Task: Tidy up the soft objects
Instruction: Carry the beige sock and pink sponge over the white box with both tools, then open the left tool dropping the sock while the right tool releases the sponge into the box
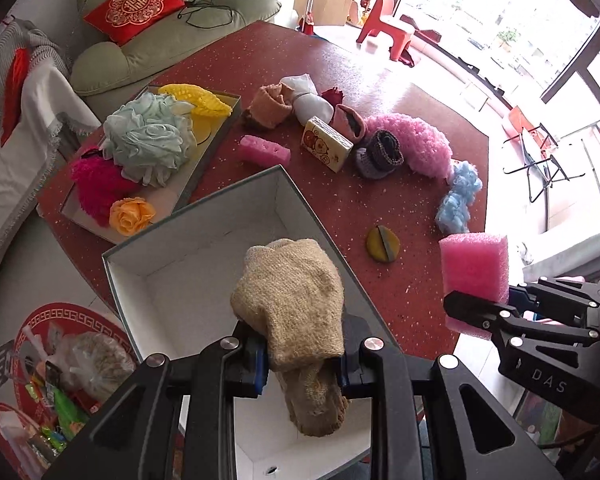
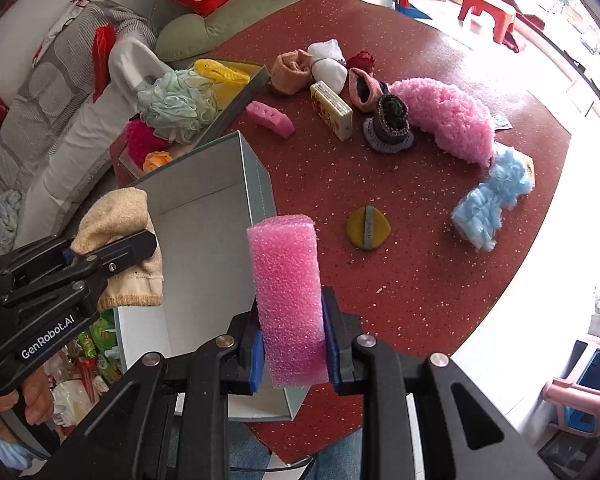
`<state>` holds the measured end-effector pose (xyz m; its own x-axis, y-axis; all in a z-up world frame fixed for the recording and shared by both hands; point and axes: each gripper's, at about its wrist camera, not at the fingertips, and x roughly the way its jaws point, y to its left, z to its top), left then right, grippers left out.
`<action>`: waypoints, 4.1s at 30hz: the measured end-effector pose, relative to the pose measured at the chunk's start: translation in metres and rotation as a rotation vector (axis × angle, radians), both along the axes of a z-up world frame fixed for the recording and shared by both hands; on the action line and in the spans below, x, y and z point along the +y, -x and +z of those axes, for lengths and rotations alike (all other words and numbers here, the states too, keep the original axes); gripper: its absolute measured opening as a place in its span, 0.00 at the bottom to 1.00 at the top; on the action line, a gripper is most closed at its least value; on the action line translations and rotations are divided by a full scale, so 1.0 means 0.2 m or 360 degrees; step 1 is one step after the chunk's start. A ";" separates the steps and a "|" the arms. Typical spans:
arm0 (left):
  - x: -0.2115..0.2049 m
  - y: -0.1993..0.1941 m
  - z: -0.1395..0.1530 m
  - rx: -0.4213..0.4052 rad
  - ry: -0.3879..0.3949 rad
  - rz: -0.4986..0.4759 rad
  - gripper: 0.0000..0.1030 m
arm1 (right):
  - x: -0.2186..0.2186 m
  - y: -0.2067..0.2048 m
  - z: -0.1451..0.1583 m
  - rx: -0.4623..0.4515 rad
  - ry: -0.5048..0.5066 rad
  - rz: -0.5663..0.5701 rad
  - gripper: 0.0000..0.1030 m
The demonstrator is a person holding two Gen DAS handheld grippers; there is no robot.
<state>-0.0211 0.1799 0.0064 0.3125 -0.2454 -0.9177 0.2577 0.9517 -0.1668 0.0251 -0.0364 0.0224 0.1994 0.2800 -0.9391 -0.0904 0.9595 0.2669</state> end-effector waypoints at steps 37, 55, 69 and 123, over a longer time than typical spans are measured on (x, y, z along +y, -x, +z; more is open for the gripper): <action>-0.06 -0.62 -0.12 0.0113 -0.0166 -0.0691 0.26 | -0.18 -0.29 -0.07 0.0080 0.0035 -0.0618 0.26; -0.07 -0.72 -0.18 0.0169 -0.0143 -0.0494 0.26 | -0.01 -0.54 0.02 0.0043 -0.0045 -0.0492 0.26; -0.11 -0.20 -0.23 0.0246 -0.0201 0.0086 0.26 | -0.04 -0.18 -0.03 0.0110 -0.0139 0.0134 0.26; 0.12 -0.52 -0.68 0.0333 -0.0593 -0.0224 0.99 | -0.11 -0.14 -0.60 0.0675 0.0488 -0.0125 0.98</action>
<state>0.0821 0.2041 -0.1304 0.0978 0.0872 -0.9914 0.3860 0.9148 0.1185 0.0528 -0.0579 -0.0978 -0.2066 -0.0209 -0.9782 0.0397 0.9988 -0.0297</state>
